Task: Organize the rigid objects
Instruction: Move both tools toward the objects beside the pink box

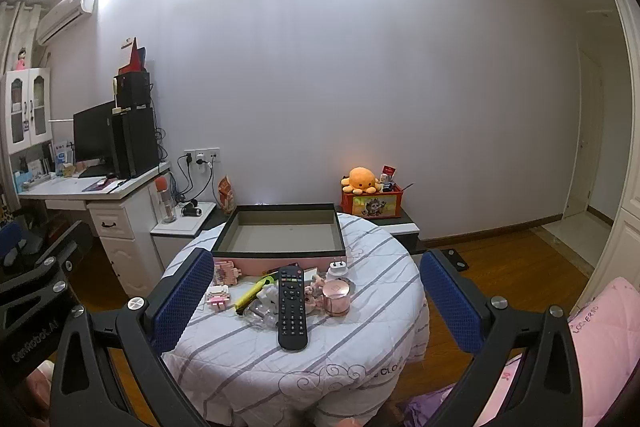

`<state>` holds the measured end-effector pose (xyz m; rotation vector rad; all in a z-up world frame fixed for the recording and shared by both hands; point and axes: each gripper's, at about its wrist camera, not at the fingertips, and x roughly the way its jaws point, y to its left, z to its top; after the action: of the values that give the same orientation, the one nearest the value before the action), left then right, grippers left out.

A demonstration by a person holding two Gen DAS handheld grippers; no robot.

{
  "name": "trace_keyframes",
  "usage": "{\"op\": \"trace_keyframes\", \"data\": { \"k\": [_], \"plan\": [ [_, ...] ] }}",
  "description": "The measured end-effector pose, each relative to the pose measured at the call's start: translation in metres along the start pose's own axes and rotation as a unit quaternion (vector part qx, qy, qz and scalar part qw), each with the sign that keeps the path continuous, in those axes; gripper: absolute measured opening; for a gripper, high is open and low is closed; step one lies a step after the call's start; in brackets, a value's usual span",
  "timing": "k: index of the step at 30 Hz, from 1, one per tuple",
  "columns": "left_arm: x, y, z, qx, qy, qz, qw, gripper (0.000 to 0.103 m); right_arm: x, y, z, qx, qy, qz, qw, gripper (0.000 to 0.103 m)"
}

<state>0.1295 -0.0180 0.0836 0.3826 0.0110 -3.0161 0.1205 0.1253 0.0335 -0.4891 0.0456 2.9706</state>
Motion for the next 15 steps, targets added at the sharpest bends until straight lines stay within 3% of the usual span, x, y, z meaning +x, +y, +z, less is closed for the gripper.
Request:
{"op": "trace_keyframes", "data": {
  "k": [15],
  "plan": [
    [0.0035,-0.0005,-0.0038,-0.001,0.004,0.002,1.0000,0.103,0.0040,0.0004,0.0015,-0.005,0.005,0.001,1.000,0.103]
  ]
}}
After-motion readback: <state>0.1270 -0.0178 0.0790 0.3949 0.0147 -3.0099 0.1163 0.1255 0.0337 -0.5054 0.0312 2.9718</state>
